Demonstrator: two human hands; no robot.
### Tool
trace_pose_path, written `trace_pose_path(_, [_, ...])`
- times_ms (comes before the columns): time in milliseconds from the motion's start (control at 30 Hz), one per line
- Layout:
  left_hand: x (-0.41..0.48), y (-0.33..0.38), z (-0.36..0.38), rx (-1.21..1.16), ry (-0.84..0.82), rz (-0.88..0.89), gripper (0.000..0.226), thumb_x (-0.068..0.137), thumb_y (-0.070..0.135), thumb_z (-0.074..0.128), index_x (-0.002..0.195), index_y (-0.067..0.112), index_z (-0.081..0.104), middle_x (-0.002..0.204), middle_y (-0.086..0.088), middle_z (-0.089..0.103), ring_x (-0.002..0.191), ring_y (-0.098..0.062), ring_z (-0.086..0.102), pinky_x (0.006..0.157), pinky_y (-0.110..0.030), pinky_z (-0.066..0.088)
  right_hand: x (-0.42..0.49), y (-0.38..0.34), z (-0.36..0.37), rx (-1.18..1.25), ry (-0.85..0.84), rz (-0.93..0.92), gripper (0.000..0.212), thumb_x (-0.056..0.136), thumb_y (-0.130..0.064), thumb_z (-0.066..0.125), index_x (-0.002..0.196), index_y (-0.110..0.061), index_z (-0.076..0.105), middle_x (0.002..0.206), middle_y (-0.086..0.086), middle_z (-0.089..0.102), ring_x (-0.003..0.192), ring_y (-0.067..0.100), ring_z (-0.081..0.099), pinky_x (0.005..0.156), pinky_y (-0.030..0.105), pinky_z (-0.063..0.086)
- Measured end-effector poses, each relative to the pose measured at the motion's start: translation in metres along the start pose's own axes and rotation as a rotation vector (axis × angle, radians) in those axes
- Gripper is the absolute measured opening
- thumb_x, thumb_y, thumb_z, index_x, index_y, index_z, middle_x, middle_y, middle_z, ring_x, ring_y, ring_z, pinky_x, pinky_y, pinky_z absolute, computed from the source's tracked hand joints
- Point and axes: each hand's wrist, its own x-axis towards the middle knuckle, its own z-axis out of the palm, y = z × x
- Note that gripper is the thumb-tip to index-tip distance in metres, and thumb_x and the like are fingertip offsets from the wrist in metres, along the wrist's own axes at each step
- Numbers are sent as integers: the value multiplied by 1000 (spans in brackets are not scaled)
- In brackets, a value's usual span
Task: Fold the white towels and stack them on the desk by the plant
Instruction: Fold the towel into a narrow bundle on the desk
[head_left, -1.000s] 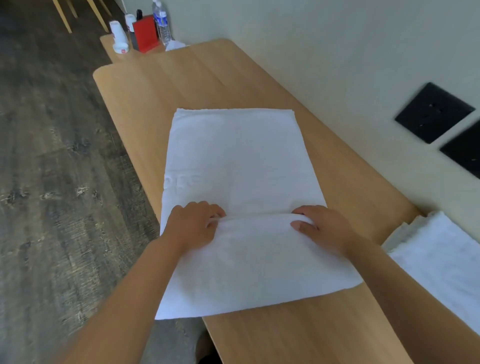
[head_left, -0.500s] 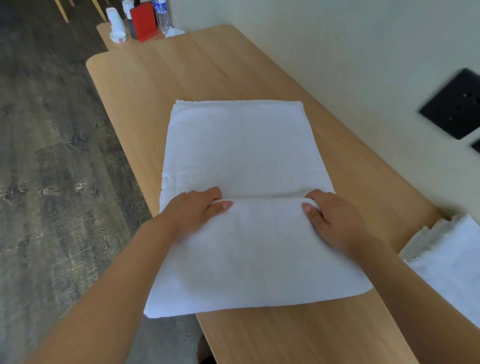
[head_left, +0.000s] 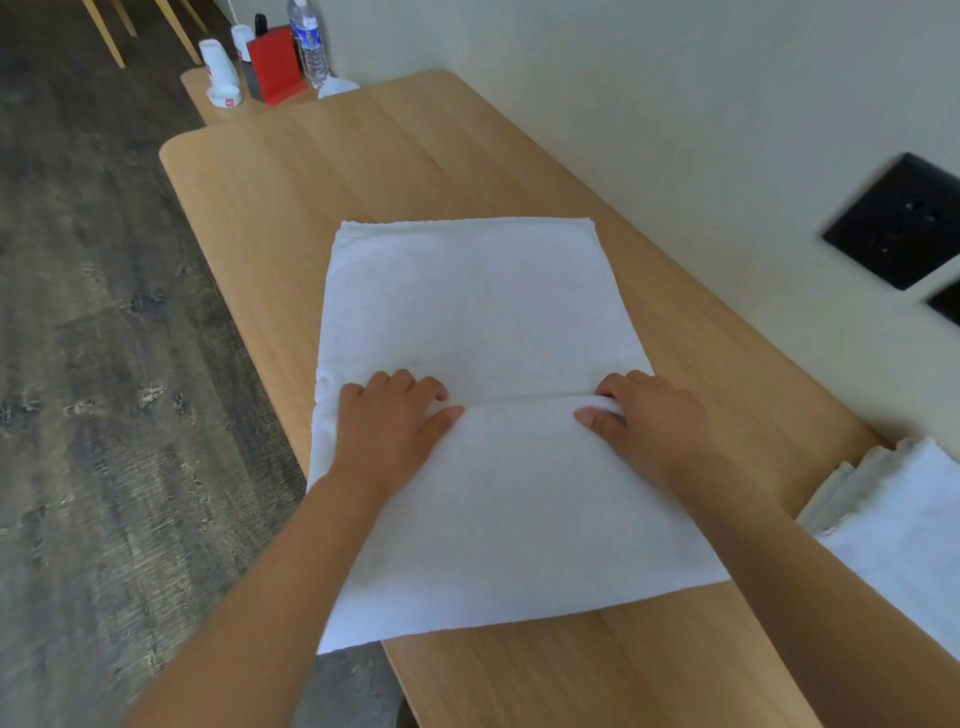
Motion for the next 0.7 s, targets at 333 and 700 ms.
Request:
trace_pose_path(333, [4, 16, -6, -320, -188, 2, 39, 97, 53, 34, 82, 22, 52, 67, 8, 53, 75, -19, 55, 64, -30, 34, -1, 3, -20, 91, -139, 44, 46, 97, -56, 33, 81, -19, 55, 69, -6, 57, 71, 13, 56, 66, 30, 42])
trace_pose_path(700, [-1, 16, 11, 14, 138, -103, 48, 91, 58, 37, 75, 20, 61, 75, 0, 57, 75, -24, 55, 67, -32, 33, -18, 14, 15, 48, 143, 136, 49, 88, -68, 36, 99, -24, 55, 86, -8, 62, 74, 13, 57, 69, 33, 44])
